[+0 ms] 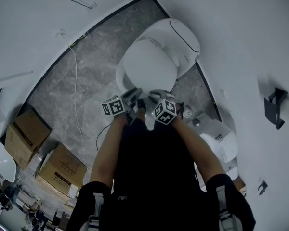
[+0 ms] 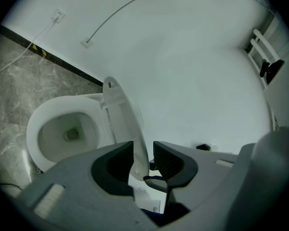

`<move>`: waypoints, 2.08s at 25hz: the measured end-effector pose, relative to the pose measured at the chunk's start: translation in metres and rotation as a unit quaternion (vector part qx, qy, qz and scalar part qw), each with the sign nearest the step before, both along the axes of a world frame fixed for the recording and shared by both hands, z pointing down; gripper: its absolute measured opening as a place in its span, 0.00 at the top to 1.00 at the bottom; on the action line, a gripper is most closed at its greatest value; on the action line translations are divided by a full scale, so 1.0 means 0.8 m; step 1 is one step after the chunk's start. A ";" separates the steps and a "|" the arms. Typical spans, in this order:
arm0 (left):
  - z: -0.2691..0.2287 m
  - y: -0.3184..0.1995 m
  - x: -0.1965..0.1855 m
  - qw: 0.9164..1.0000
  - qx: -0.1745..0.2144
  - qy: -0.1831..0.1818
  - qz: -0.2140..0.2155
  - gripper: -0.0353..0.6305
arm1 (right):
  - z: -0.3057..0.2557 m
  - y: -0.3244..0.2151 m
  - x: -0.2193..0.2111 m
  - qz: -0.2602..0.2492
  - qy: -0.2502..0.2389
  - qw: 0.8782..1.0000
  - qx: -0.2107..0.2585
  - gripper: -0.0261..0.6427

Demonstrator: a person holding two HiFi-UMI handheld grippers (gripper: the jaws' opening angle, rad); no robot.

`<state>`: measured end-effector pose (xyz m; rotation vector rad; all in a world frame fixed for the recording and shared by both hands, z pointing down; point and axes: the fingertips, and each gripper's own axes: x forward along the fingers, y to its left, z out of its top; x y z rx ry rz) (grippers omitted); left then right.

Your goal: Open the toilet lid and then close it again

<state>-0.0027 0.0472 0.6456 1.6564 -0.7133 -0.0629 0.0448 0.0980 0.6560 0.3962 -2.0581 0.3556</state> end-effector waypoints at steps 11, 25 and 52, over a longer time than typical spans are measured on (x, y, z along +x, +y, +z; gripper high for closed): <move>0.018 0.003 -0.016 0.998 -0.049 0.020 -0.038 0.88 | 0.018 0.015 -0.010 -0.015 -0.007 0.998 -0.063 0.82; 0.059 0.022 -0.040 0.996 -0.068 0.008 -0.052 0.89 | 0.046 0.084 0.048 -0.091 0.027 0.988 -0.126 0.96; 0.144 0.058 -0.087 0.986 -0.121 -0.083 -0.074 0.86 | 0.067 0.083 0.061 -0.088 0.034 0.984 -0.153 0.96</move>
